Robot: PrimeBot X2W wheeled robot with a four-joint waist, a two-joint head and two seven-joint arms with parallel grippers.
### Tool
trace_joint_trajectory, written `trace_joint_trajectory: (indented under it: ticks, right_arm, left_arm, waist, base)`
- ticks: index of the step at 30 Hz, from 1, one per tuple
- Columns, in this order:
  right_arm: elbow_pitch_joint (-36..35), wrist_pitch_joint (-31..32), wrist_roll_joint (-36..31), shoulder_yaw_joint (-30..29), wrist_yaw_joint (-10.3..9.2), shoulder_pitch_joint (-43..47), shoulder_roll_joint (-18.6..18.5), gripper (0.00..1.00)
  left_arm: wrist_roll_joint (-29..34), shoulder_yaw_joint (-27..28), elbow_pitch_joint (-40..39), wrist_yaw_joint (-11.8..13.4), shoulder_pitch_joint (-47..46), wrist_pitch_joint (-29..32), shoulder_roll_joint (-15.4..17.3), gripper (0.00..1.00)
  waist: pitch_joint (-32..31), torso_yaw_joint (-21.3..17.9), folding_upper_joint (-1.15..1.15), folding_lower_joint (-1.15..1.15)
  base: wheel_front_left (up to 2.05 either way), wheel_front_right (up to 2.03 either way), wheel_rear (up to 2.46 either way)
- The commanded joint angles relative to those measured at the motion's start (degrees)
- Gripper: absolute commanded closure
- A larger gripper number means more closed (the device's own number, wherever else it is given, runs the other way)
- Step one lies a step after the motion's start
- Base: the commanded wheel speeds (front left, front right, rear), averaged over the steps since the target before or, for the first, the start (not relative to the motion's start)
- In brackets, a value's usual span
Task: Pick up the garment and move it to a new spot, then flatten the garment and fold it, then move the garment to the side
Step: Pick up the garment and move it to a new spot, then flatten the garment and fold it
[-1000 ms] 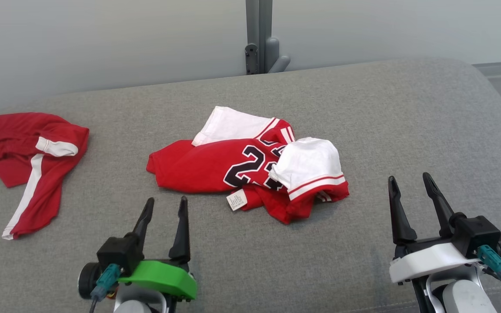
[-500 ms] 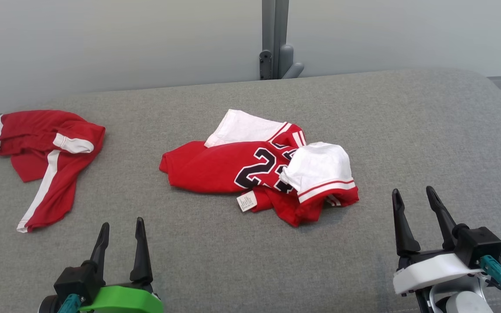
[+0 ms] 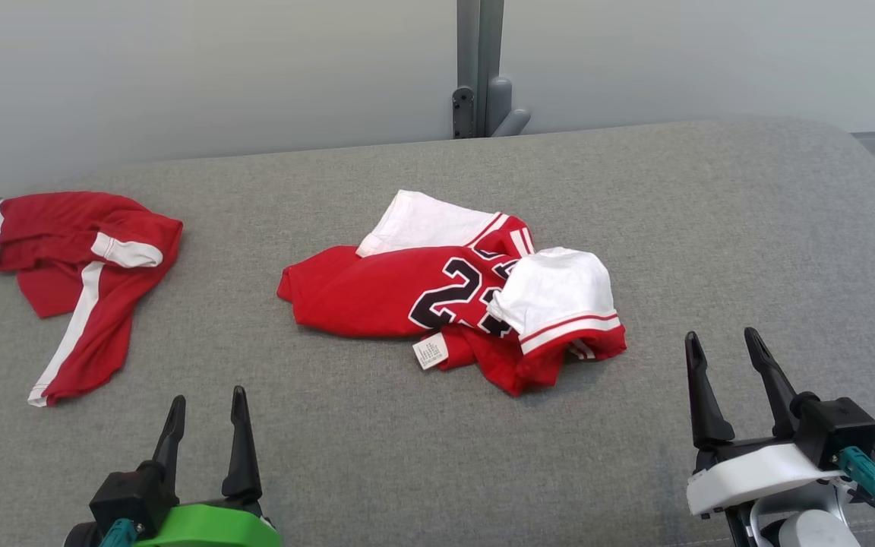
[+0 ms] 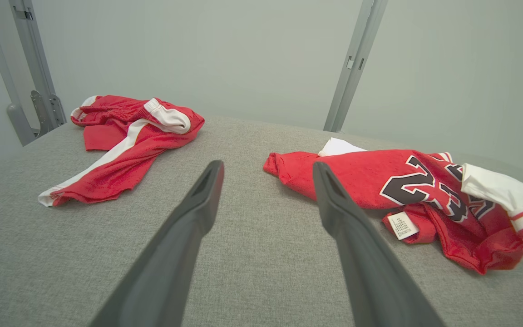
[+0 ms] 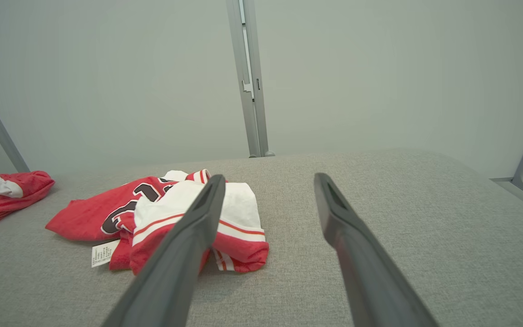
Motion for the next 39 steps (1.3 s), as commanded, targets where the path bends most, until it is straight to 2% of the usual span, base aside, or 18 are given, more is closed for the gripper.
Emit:
trace_joint_trajectory:
  ticks: [1, 14, 23, 31, 39]
  right_arm:
    - [0.1, -0.1, 0.3, 0.0, -0.02, 0.2, -0.2, 0.0]
    - [0.2, -0.1, 0.0, 0.2, -0.02, -0.1, -0.2, 0.0]
    - [1.9, -0.1, -1.5, 4.3, -0.02, -3.6, -0.2, 0.0]
    - [11.2, 0.6, -4.6, 9.7, -0.02, -12.4, -0.2, 0.0]
    - [22.4, 9.5, -8.0, 13.2, -0.02, -23.0, -0.2, 0.0]
  left_arm:
    - [0.3, 0.0, 0.1, -0.2, 0.3, 0.0, 0.0, 0.0]
    - [-0.2, -0.6, 0.7, -0.3, -0.6, 0.0, 0.0, 0.0]
    - [-0.9, -1.9, 0.5, 0.1, -1.7, 0.0, 0.0, 0.0]
    - [-1.6, -3.6, -0.5, 0.7, -3.2, 0.0, 0.0, 0.0]
    - [-3.5, -6.4, -1.3, 1.7, -4.6, 0.0, 0.0, 0.0]
  waist:
    - [0.0, 0.0, 0.0, 0.0]
    - [0.8, 0.3, 0.0, 0.0]
    - [2.4, 1.7, 0.0, 0.0]
    - [4.8, 4.5, 0.0, 0.0]
    - [7.3, 9.6, 0.0, 0.0]
  base:
    - [0.0, 0.0, 0.0]
    - [0.0, 0.0, 0.0]
    - [0.0, 0.0, 0.0]
    - [0.0, 0.0, 0.0]
    - [0.0, 0.0, 0.0]
